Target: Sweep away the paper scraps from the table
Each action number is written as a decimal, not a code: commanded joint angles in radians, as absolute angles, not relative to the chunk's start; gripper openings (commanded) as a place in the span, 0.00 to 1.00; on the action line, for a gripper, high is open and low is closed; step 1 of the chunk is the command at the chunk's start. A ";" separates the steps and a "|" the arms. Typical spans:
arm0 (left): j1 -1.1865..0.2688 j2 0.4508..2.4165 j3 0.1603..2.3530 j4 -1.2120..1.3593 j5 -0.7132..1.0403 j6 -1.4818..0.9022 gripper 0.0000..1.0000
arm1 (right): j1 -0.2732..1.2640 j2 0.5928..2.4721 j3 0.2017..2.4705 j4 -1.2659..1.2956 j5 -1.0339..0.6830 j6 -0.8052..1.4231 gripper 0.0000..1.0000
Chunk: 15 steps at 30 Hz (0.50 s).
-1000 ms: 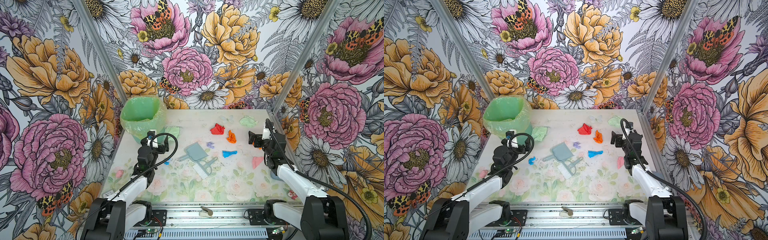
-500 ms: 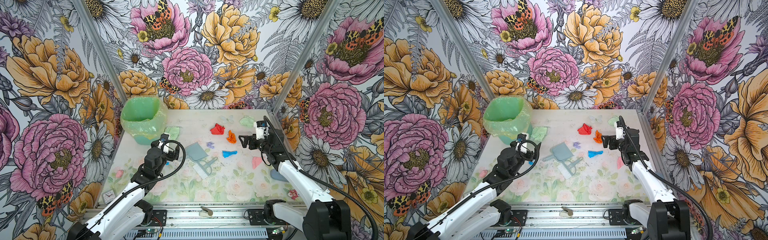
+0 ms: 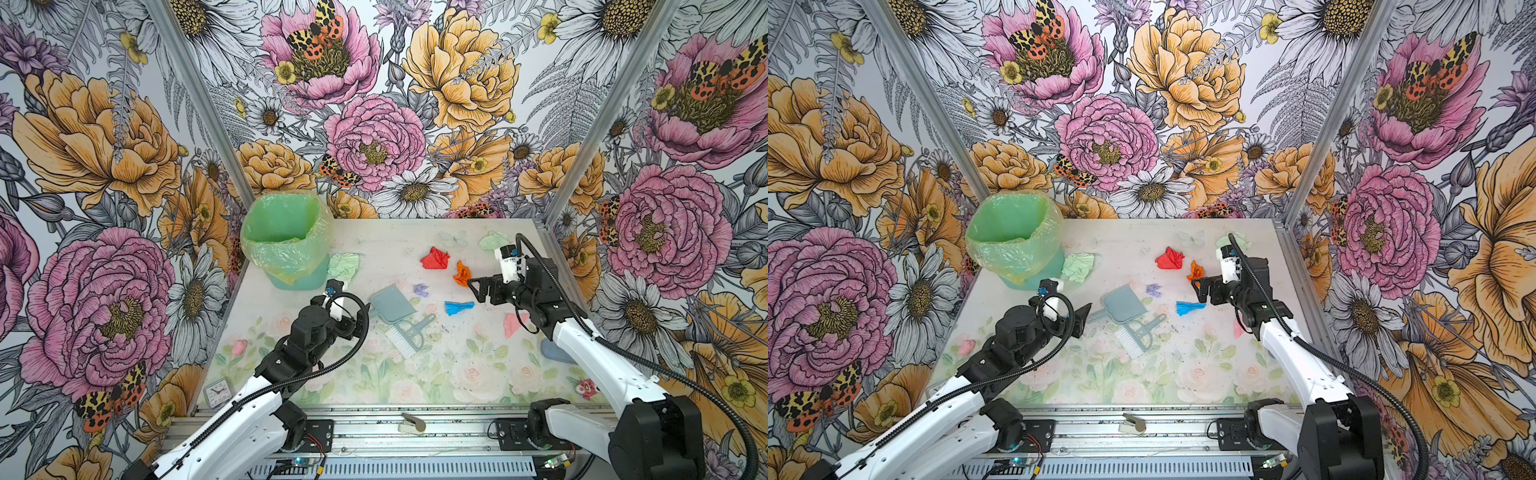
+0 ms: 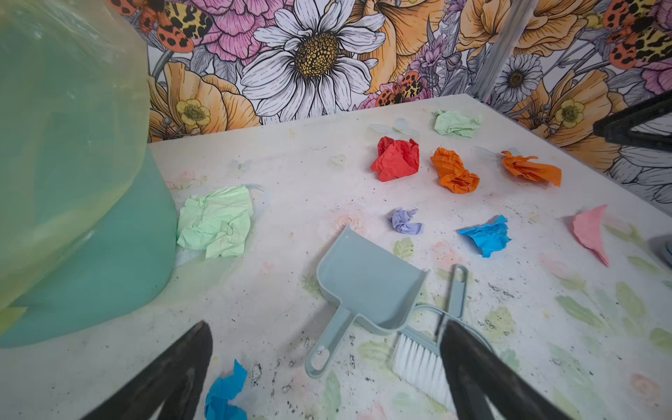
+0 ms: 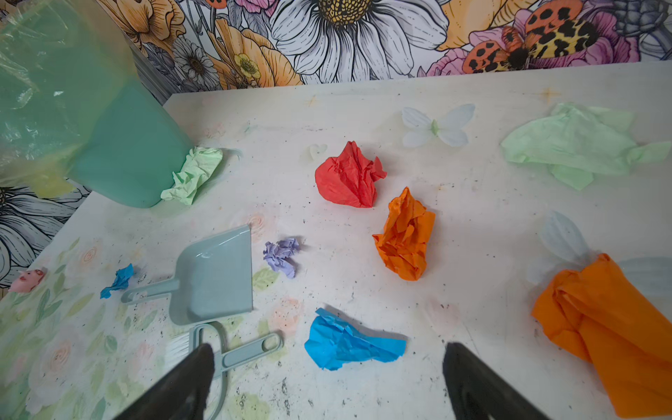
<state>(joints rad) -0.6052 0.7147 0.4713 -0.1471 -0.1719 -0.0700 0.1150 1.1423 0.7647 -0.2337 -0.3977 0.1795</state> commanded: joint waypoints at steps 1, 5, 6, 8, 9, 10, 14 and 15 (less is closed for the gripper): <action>-0.647 0.718 0.499 -0.187 -0.178 -0.126 0.99 | 0.125 1.167 0.808 -0.260 -0.426 0.185 1.00; -0.672 0.775 0.534 -0.224 -0.169 -0.140 0.99 | 0.147 1.200 0.830 -0.295 -0.440 0.167 1.00; -0.679 0.793 0.543 -0.231 -0.166 -0.130 0.99 | 0.157 1.207 0.834 -0.301 -0.435 0.166 1.00; -0.697 0.823 0.560 -0.239 -0.173 -0.109 0.99 | 0.172 1.219 0.838 -0.308 -0.423 0.163 1.00; -0.705 0.840 0.571 -0.244 -0.175 -0.101 0.99 | 0.178 1.224 0.841 -0.310 -0.418 0.159 1.00; -0.710 0.857 0.581 -0.248 -0.169 -0.095 0.99 | 0.185 1.227 0.838 -0.311 -0.411 0.154 1.00; -0.736 0.927 0.629 -0.260 -0.141 -0.078 0.99 | 0.204 1.240 0.838 -0.313 -0.413 0.146 1.00; -0.747 0.948 0.644 -0.262 -0.135 -0.074 0.99 | 0.211 1.244 0.839 -0.314 -0.411 0.147 1.00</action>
